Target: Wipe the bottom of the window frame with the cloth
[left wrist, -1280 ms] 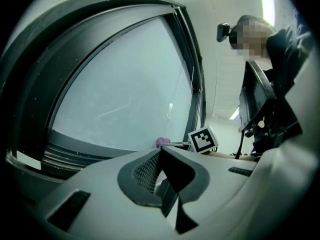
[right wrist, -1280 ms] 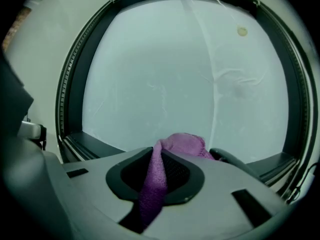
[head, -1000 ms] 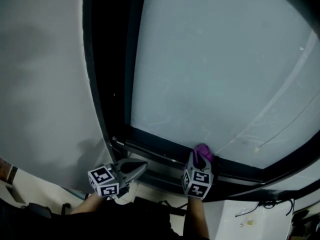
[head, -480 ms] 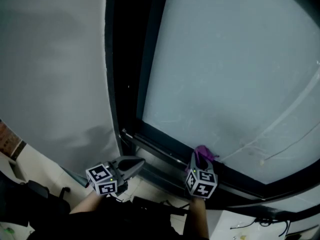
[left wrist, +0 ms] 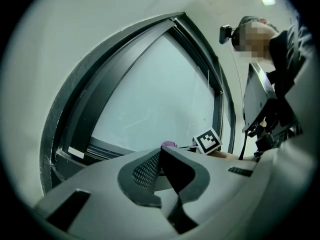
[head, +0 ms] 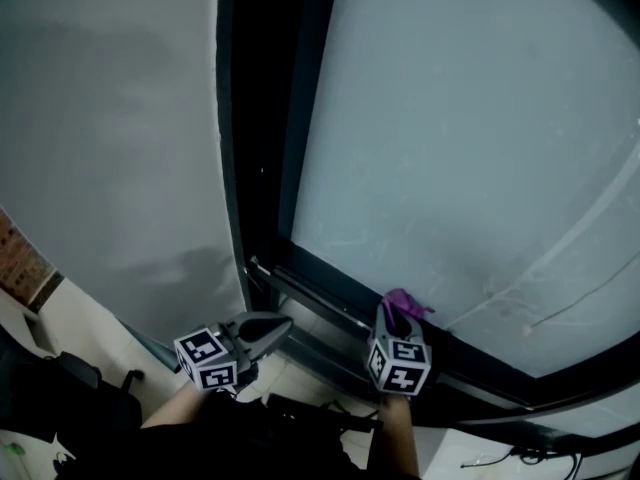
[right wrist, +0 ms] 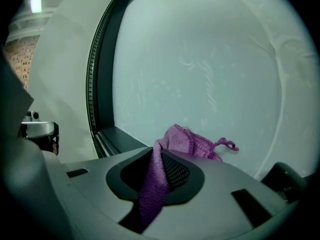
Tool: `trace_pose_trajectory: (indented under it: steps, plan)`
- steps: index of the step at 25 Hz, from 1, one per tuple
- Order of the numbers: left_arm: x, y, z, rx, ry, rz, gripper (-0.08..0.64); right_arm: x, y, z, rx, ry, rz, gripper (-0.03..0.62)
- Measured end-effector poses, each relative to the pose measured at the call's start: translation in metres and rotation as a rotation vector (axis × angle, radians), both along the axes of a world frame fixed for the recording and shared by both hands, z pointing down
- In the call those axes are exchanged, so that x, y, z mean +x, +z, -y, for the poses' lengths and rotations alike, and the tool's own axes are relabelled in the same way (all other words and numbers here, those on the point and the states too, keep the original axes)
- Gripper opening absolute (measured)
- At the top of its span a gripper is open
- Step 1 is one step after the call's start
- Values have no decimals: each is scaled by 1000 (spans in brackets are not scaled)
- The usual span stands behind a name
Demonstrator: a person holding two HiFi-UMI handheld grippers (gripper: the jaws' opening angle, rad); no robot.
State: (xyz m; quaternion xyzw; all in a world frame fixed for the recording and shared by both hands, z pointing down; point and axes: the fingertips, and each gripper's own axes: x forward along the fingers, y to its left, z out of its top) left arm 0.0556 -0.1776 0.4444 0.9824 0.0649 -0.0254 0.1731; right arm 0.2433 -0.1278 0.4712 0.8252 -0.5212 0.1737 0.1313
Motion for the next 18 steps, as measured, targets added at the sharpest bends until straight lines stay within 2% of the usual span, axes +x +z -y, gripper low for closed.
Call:
trace_pose_trajectory:
  steps: [5, 18]
  plan:
    - [-12, -3, 10, 11, -46, -9, 0, -9, -1, 14, 0, -42, 13, 63]
    - [-49, -4, 31, 14, -148, -17, 0, -31, 1, 47, -37, -126, -38, 63]
